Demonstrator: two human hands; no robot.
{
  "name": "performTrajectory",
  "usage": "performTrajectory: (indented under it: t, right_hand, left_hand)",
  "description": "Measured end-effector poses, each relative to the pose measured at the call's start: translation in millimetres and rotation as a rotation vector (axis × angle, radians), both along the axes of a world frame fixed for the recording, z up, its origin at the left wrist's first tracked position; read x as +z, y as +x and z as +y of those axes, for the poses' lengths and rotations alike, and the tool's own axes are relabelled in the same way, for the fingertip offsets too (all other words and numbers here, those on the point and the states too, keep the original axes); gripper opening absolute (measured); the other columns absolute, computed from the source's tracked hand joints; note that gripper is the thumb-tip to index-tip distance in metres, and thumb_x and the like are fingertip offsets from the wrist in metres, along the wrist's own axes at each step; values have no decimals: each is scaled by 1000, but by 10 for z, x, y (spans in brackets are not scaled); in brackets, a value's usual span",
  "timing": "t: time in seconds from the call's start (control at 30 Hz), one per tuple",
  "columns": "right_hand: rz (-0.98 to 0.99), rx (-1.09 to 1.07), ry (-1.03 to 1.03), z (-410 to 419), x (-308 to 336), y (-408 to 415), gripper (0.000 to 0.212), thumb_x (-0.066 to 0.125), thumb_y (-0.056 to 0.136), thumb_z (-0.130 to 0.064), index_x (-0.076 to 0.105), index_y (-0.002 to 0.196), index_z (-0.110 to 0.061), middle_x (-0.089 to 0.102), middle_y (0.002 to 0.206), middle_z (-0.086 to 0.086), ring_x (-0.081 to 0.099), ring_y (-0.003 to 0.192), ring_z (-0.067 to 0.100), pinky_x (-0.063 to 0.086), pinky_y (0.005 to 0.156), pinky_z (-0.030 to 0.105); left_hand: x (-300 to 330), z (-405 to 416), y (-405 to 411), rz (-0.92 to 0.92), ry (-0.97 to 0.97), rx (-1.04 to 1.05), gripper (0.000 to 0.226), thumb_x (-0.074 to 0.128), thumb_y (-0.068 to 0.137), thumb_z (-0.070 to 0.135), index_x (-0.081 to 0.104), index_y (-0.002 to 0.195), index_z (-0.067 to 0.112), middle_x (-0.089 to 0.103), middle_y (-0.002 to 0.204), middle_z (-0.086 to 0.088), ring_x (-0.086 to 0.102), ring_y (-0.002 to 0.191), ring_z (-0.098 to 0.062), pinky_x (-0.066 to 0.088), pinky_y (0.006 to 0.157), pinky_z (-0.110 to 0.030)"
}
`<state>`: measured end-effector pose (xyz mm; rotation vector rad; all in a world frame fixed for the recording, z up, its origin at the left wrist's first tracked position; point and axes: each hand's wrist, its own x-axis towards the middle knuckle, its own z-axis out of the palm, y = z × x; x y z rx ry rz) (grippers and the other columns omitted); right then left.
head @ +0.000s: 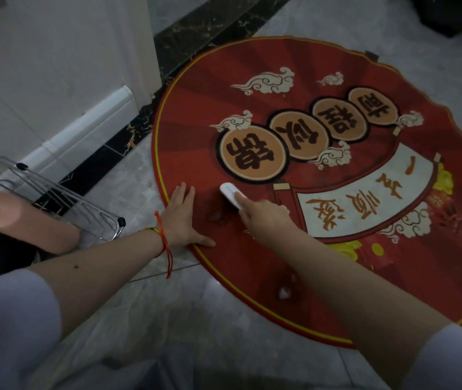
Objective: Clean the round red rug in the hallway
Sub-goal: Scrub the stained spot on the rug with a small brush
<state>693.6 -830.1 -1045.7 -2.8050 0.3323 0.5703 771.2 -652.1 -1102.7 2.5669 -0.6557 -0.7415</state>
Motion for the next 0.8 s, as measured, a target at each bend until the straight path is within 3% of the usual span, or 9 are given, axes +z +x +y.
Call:
performTrajectory:
  t: [0.1,0.27,0.4,0.57,0.7,0.8]
  right_hand:
    - [19,152,55,244,9,-194,48,34,101,-34,24,147,-34,58,114,18,59,98,33,44,76,38]
    - [36,14,-41,-95,89,-33,45,32,101,-31,28,145,-31,62,109,16,61,93,32,44,75,38]
    - [60,209,49,298,72,-266,47,33,101,-34,24,147,-34,58,114,18,60,99,33,46,80,39]
    - [42,-28,-44,-62,81,10,43,31,101,-31,29,145,-32,62,110,16,61,94,32,45,79,41]
    - [67,190,39,306,60,-204,47,33,101,-32,24,147,-32,59,114,18,60,97,33,47,78,39]
    - [87,55,-9,-7,100,-29,46,31,102,-31,23,147,-34,60,114,17,60,97,33,45,76,37]
  left_hand:
    - [-6,11,-3,-2,-8,7,143,83,52,59,-7,151,9,-16,158,-10,-14,145,-24,3,118,-36]
    - [8,-12,6,7,20,2,144,82,51,62,-8,151,9,-17,158,-10,-15,145,-24,2,118,-36]
    - [-5,-15,-3,12,1,18,143,84,52,58,-7,151,9,-16,158,-10,-15,145,-24,3,118,-36]
    - [8,-22,6,7,25,8,144,83,52,60,-7,151,9,-17,158,-10,-15,145,-24,2,118,-35]
    - [-1,-7,4,5,7,11,142,84,53,58,-7,151,9,-16,158,-10,-14,145,-24,3,118,-36]
    - [7,-17,5,2,14,4,142,83,53,58,-7,151,8,-16,158,-10,-14,145,-24,2,118,-35]
